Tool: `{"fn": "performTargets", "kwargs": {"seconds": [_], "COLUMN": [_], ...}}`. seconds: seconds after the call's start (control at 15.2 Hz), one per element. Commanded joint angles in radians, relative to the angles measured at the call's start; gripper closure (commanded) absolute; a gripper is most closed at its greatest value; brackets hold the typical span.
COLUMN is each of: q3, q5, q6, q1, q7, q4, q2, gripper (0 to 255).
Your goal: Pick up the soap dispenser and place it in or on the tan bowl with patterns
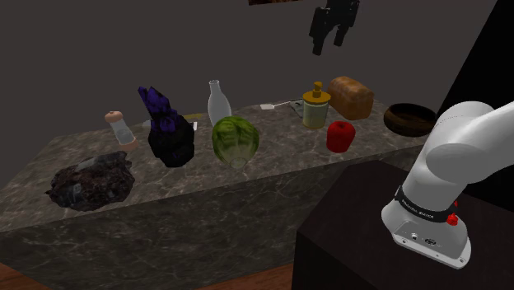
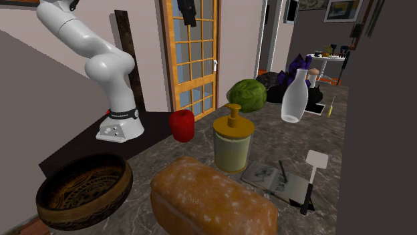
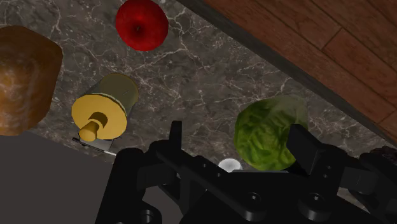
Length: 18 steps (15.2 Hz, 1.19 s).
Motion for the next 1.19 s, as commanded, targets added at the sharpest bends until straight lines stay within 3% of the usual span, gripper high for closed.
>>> {"fn": "performTargets", "kwargs": {"seconds": [0.0,0.59,1.12], "q3": [0.000,-0.142,-0.269], "q5": [0.000,-0.063,-0.086], "q6": [0.000,0.227,0.426], "q1": [0.000,-0.058,-0.099], "q7": [0.000,-0.116,-0.223], "q4": [0.000,-0.095,-0.099], "q2": [0.000,0.119,0.303], "gripper": [0,0,0]}}
